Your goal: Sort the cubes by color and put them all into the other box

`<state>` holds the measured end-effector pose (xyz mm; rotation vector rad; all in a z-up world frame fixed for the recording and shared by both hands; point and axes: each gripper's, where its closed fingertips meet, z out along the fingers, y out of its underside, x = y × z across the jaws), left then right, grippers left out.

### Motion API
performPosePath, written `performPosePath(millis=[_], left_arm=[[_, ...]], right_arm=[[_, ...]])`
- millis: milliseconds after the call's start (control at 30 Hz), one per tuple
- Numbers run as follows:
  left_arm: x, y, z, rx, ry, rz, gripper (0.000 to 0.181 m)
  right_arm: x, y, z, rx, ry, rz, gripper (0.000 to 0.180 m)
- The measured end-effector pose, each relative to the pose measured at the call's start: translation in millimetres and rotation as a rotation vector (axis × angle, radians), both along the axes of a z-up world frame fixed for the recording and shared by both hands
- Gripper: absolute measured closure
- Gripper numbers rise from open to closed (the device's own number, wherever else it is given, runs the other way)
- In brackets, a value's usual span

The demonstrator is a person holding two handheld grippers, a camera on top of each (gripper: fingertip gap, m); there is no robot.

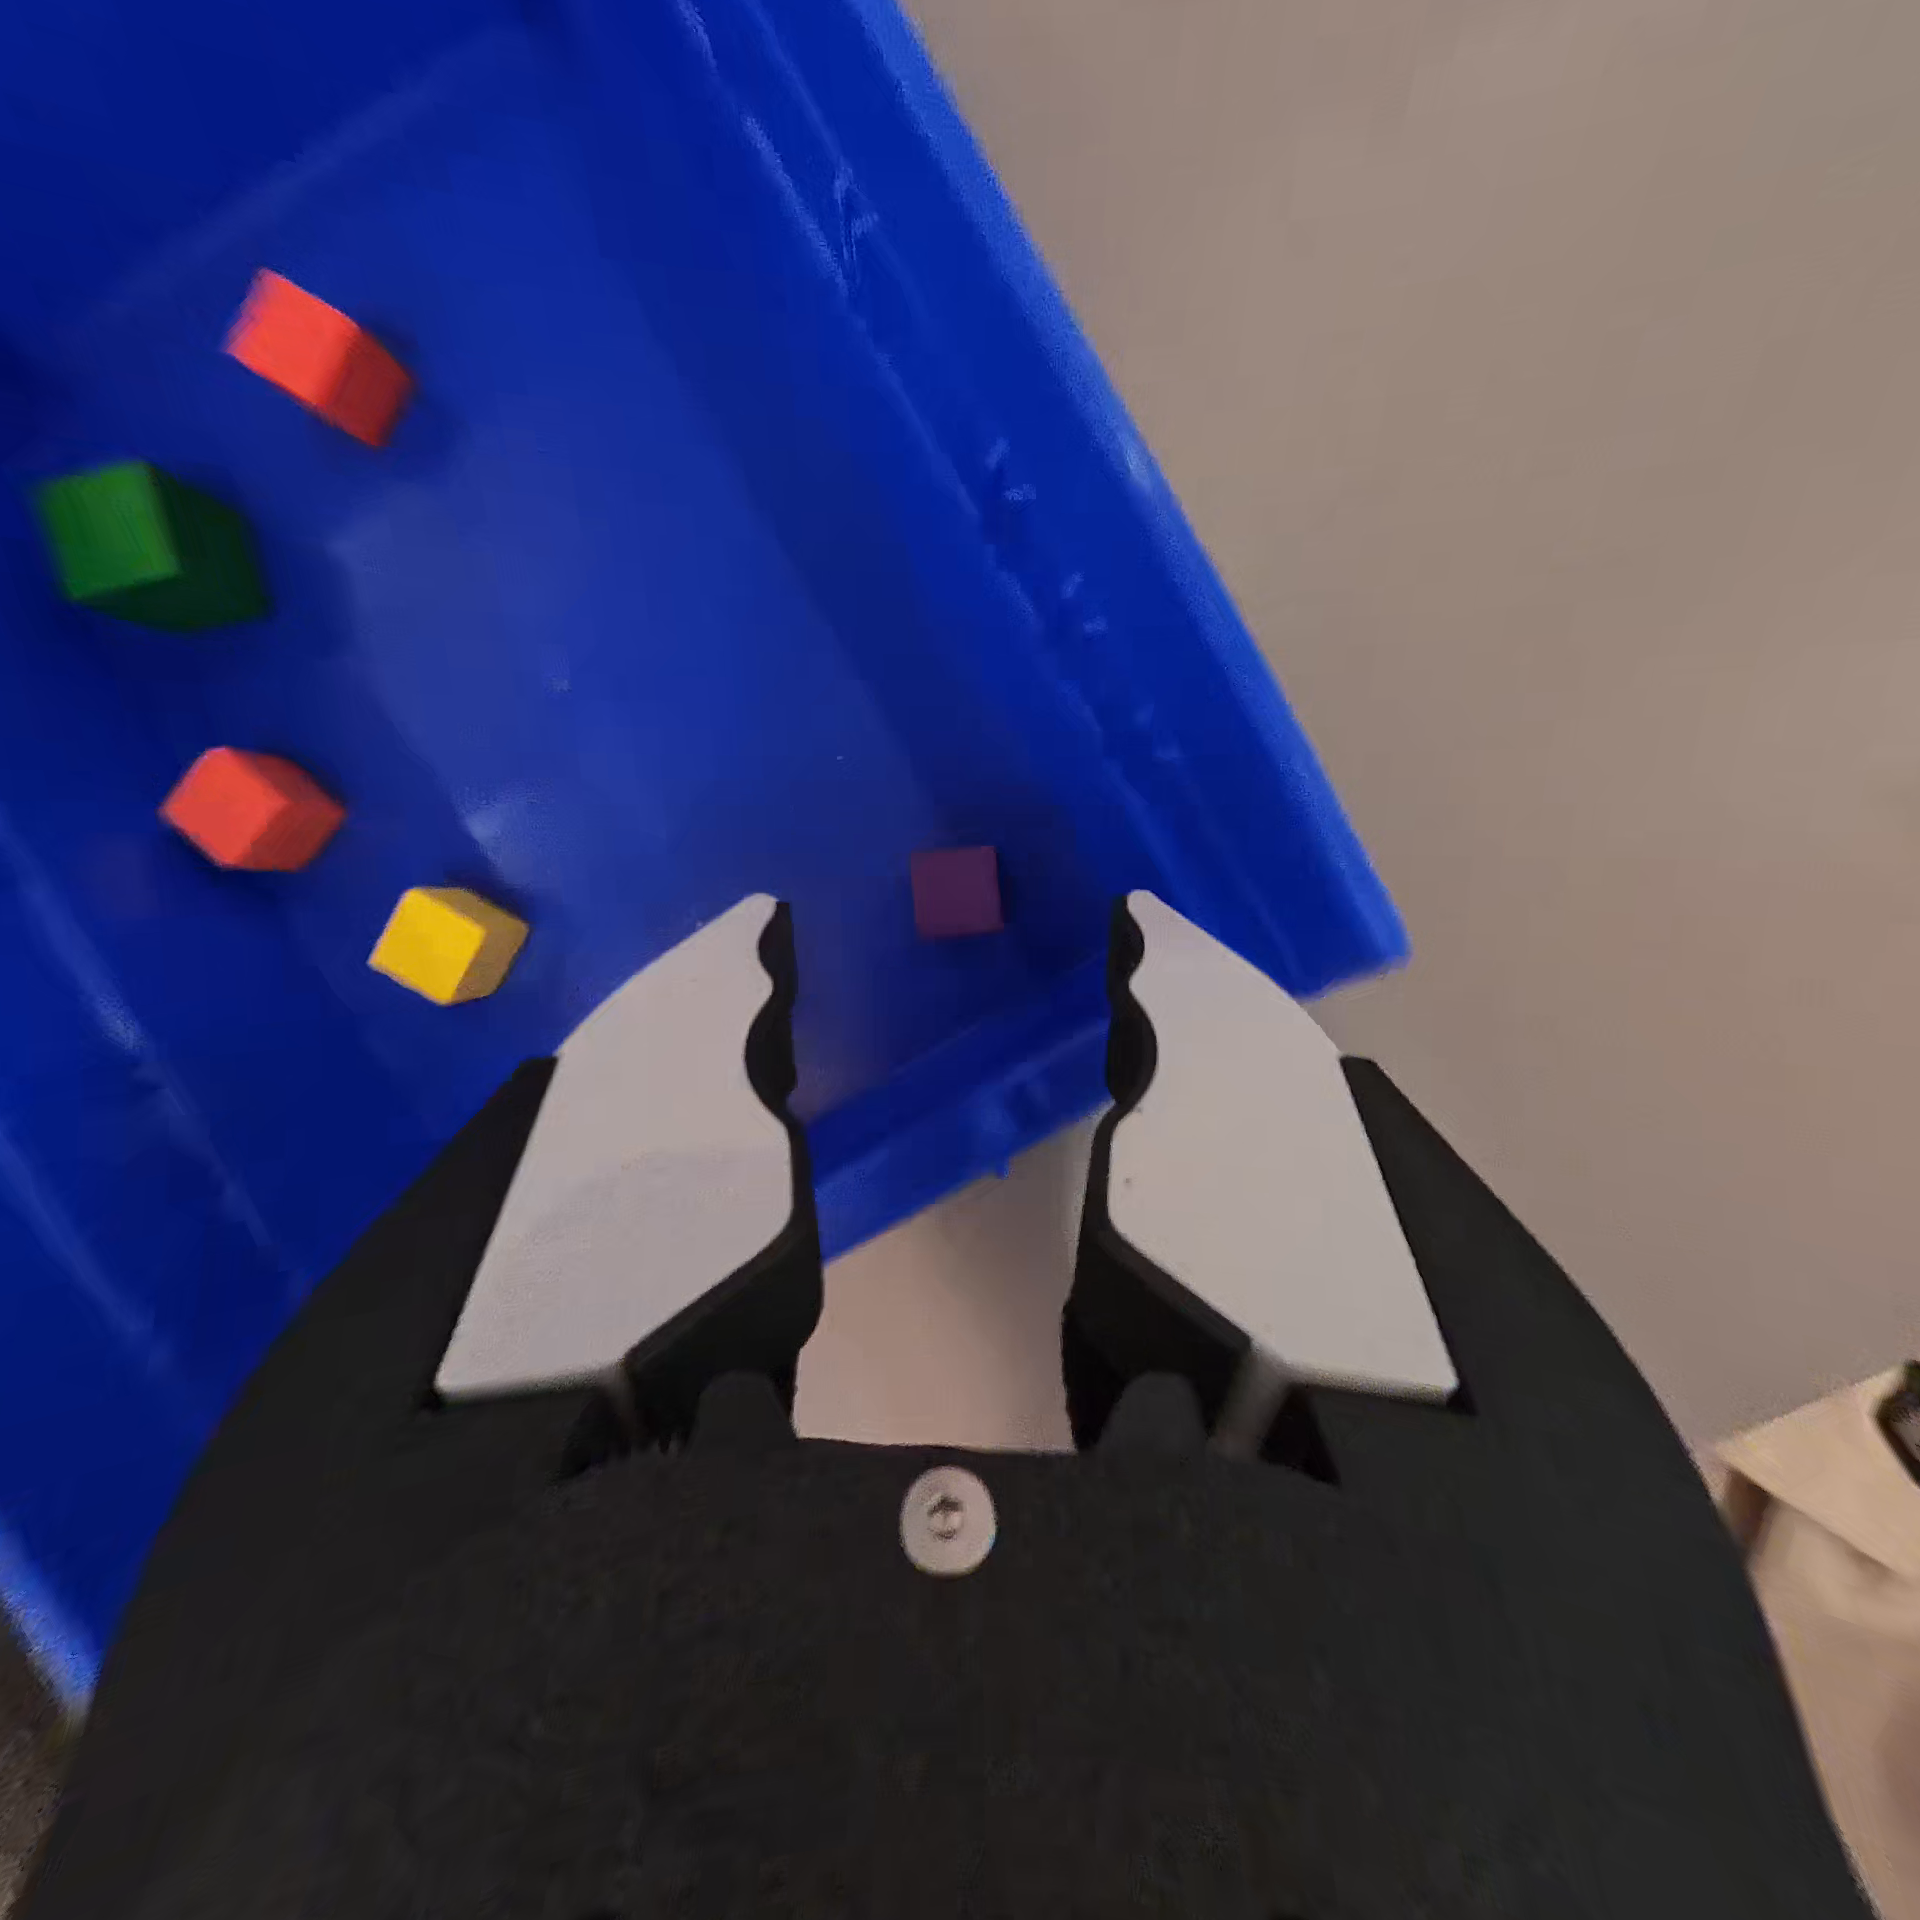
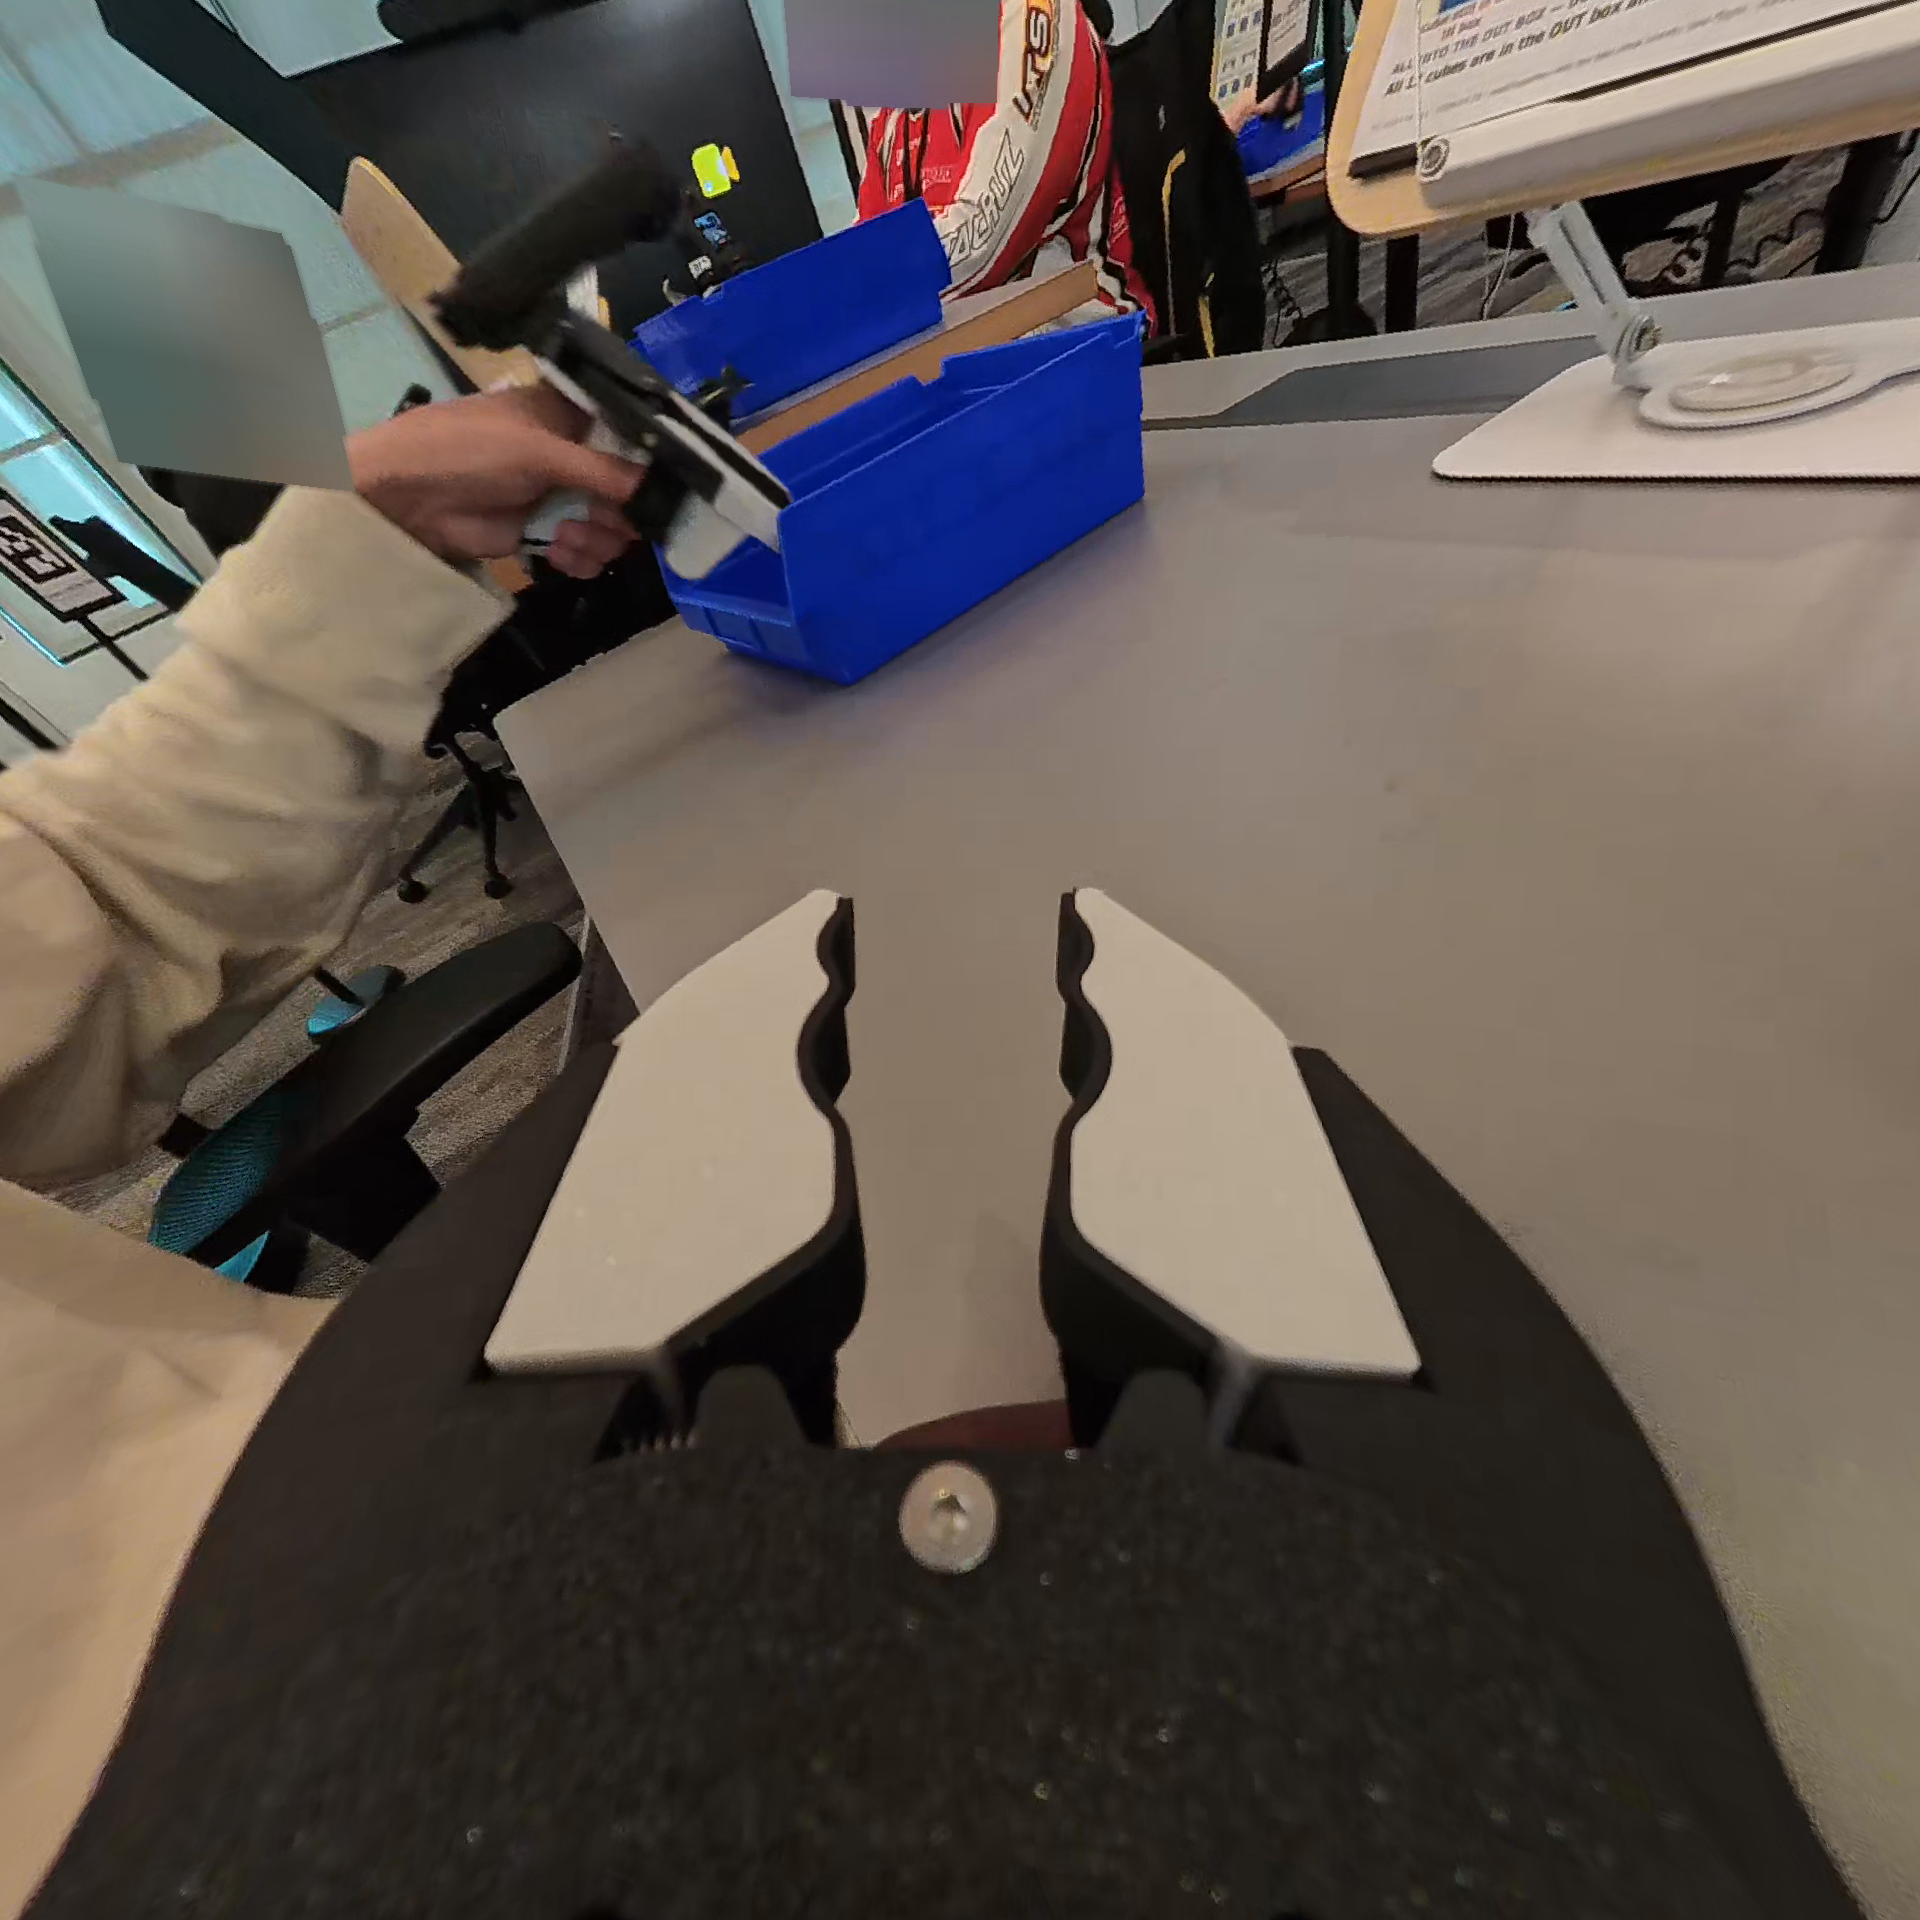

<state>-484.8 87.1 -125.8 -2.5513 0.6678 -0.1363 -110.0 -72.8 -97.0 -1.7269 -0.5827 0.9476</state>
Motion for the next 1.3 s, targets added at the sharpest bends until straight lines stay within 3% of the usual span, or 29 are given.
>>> performPosePath(millis=[233, 533, 700, 833, 967, 1100, 1200, 1300], left_arm=[[-3, 14, -49, -0.316, -0.008, 0.001, 0.123], [10, -2, -55, -0.543, -0.133, -0.027, 0.157], [9, 0, -55, -0.557, -0.126, -0.038, 0.157], [1, 11, -30, -0.391, -0.152, -0.033, 0.158], [17, 18, 55, 0.075, -0.302, -0.115, 0.158], [80, -33, 135, 0.51, -0.568, -0.38, 0.158], [123, -77, 141, 0.613, -0.677, -0.559, 0.158], [149, -97, 125, 0.572, -0.726, -0.646, 0.158]], right_arm=[[4, -2, -1, -0.017, 0.002, 0.007, 0.143], [0, -5, -3, -0.038, 0.002, 0.03, 0.143], [-3, -9, -1, -0.02, -0.025, 0.042, 0.144], [1, -8, 5, -0.001, -0.01, 0.025, 0.145], [14, -2, 13, 0.023, 0.028, -0.014, 0.146], [30, 7, 21, 0.058, 0.058, -0.07, 0.146], [37, 13, 23, 0.035, 0.111, -0.079, 0.146], [37, 16, 18, -0.026, 0.168, -0.062, 0.146]])
